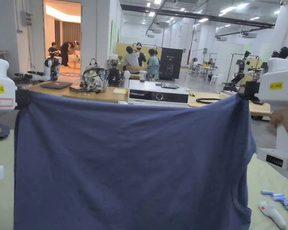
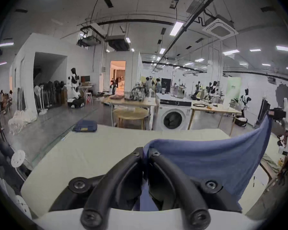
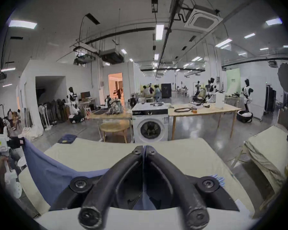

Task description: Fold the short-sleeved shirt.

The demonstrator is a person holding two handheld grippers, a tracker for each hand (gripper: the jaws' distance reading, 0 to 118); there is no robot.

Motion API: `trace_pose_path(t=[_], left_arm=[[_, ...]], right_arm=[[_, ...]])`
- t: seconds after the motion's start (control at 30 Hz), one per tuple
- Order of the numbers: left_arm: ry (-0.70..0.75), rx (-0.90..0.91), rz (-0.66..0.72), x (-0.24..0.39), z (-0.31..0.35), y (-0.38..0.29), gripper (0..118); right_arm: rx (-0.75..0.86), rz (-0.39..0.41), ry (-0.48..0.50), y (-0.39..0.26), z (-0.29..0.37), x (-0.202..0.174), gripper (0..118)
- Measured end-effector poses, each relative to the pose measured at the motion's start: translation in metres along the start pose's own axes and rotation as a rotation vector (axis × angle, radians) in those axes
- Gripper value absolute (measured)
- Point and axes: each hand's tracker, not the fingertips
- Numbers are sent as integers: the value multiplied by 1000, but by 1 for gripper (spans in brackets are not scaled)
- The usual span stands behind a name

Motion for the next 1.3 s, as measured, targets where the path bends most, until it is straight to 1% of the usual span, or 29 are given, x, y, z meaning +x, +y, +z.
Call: trace_pose_path(t=[0.1,0.17,0.23,0.3,0.4,0.43,0.53,0.63,0.73,0.8,0.83,0.93,1.03,1.2,1.27,1.3], left_arm=[[42,54,-61,9,5,30,0],[41,79,-50,11,8,52,0],[53,117,-60,13,10,70,0],[60,141,-56,11,7,86,0],[46,157,-5,8,1,109,0],[58,153,-9,8,-4,115,0],[73,164,-48,10,-14,129,0],[93,156,-63,10,-32,138,0],[87,145,-45,8,-53,145,0],[75,138,-10,6,-69,151,0],[53,133,44,3,-79,153,0],[105,136,-25,7,-105,153,0],[113,127,-40,8,-130,153,0],[138,116,-57,7,-167,152,0],[136,121,-44,4,-179,153,0],[118,118,7,1,-184,152,0]], right_arm=[[46,37,-30,23,11,-9,0],[72,21,-34,38,16,-13,0],[113,29,-53,53,20,-19,0],[137,24,-52,66,21,-21,0],[166,12,-65,86,19,-24,0],[171,8,-60,92,16,-26,0],[183,36,-94,107,5,-34,0],[183,41,-104,118,-15,-37,0],[181,34,-115,124,-37,-36,0],[179,32,-120,125,-53,-35,0],[179,29,-121,125,-63,-34,0],[169,16,-114,124,-92,-31,0],[163,22,-130,121,-121,-33,0],[164,26,-126,118,-161,-34,0],[178,43,-125,116,-172,-37,0],[183,51,-132,113,-177,-38,0]])
